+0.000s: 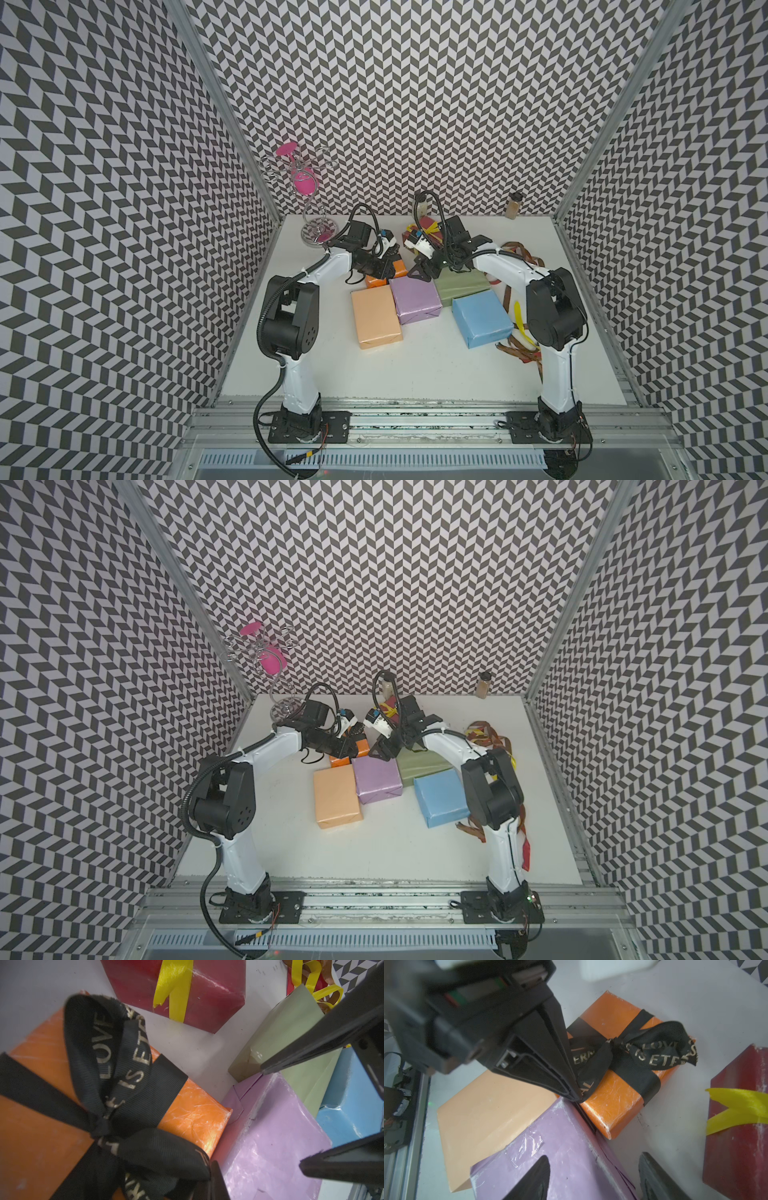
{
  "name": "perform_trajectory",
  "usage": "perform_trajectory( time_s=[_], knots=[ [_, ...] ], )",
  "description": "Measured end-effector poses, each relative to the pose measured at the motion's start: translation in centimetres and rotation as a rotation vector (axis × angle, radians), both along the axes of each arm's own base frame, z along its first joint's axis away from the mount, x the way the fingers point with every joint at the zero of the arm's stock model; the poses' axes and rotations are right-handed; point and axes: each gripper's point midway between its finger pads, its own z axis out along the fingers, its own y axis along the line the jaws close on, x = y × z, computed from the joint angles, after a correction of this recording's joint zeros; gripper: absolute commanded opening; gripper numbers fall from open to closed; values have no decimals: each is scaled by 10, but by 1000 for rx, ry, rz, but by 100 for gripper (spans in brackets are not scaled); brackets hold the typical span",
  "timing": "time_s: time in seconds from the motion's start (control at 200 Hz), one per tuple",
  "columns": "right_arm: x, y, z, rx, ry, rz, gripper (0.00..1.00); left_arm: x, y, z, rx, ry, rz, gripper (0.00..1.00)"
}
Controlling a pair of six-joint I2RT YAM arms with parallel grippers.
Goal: Untie the ribbon bows on the gift boxes
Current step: Untie the ribbon from the gift box.
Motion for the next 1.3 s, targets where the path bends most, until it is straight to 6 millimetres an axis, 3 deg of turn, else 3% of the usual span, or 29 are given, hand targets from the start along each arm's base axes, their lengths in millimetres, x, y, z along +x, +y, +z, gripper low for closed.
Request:
perform_trajectory(
  time_s=[0.2, 0.471, 0.706, 0.971, 1.302],
  knots=[
    [17, 12, -8, 36, -9, -32, 61, -1, 3, 12, -24, -23, -26, 0],
    [28, 31, -37, 32, 19, -75, 60, -4, 7, 55, -77, -101, -67, 0],
    [33, 38, -34, 30, -8, -101, 60, -8, 15, 79, -115, -126, -70, 0],
    [39, 38, -36, 30, -19, -121, 61, 12, 40, 137, -185, -221, -31, 0],
    [42, 40, -38, 38, -23, -128, 62, 12, 62, 184, -276, -270, -5, 0]
  ],
)
